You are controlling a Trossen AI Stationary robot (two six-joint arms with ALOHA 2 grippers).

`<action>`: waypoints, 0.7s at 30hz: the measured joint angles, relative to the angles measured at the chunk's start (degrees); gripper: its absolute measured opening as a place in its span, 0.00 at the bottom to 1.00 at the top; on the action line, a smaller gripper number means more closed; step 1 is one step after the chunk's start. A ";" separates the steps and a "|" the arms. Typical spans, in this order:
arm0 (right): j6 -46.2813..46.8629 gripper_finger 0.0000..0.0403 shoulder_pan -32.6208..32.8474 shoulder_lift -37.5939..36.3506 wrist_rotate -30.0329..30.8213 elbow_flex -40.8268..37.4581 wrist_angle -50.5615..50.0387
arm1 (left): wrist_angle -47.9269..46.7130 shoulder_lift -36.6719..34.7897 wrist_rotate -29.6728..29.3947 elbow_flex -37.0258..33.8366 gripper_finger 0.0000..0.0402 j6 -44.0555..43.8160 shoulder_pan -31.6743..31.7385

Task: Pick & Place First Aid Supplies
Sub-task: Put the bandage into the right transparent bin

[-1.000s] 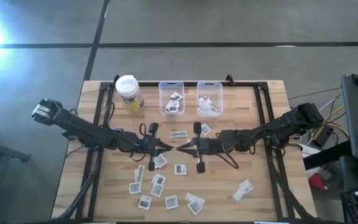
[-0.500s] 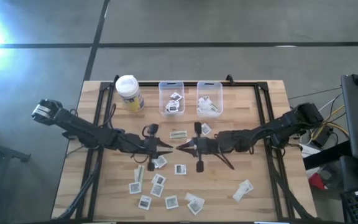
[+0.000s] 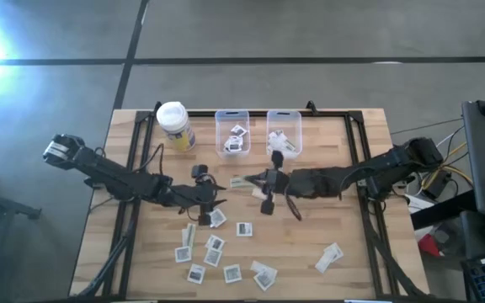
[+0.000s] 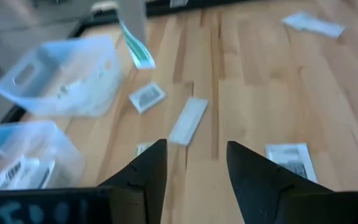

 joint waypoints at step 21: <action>6.11 0.02 -21.29 -13.53 -0.13 0.02 -15.82 | -8.78 0.00 -0.02 0.00 0.40 -5.17 -0.02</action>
